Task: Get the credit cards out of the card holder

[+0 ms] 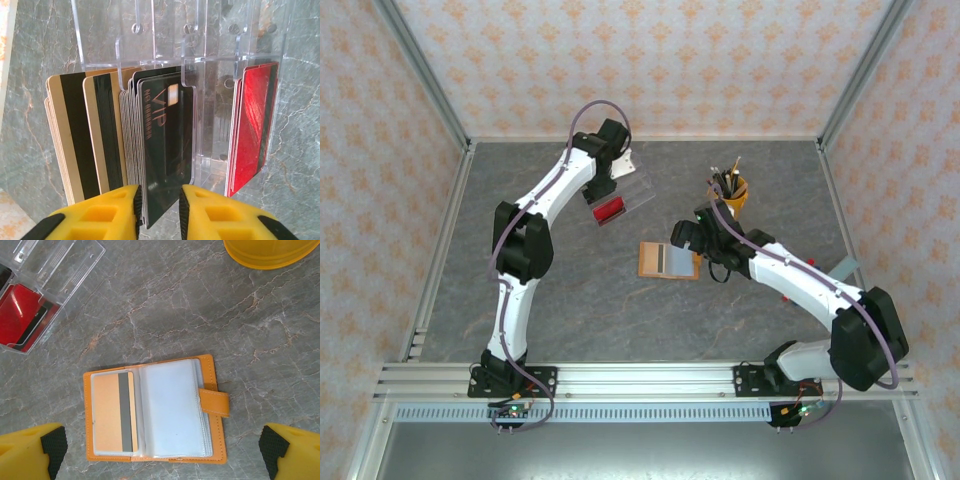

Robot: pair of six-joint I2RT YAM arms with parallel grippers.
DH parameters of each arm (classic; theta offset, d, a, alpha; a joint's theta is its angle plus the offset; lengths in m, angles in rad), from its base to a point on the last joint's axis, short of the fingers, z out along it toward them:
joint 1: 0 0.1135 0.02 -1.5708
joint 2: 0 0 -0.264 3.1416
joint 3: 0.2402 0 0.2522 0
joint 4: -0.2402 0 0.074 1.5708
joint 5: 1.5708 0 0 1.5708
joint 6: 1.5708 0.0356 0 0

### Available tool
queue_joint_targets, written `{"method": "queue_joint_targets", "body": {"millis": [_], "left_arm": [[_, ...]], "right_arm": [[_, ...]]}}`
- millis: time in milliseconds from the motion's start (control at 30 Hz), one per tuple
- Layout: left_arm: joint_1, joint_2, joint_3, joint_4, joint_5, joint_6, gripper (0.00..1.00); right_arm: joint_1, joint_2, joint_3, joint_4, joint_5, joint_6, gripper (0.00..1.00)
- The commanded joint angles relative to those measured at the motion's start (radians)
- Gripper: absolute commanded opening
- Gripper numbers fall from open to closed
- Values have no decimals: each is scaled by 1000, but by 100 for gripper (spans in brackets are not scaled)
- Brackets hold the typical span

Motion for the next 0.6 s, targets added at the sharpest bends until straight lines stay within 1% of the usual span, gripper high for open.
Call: {"method": "queue_joint_targets", "body": {"millis": [0,133,233,300,433,567], "left_arm": [[-3,-5,33,2,-35,-11,32],[-3,-35,50,2,-3,-34,34],[-3,-88,46,13,53,-80,40],[-3,-142,24,38,99,-135,44],[-4,-285,-112,175,155,-303,57],[-4,-449,-315,330,186,-490,72]], "right_arm": [[-6,8,32,-17,3,5,100],[-6,8,31,-17,3,6,100],[-6,14,30,-16,1,4,100],[-6,21,31,-13,-15,-3,100],[-6,53,39,5,-70,-10,98],[-6,104,47,38,-155,-3,93]]}}
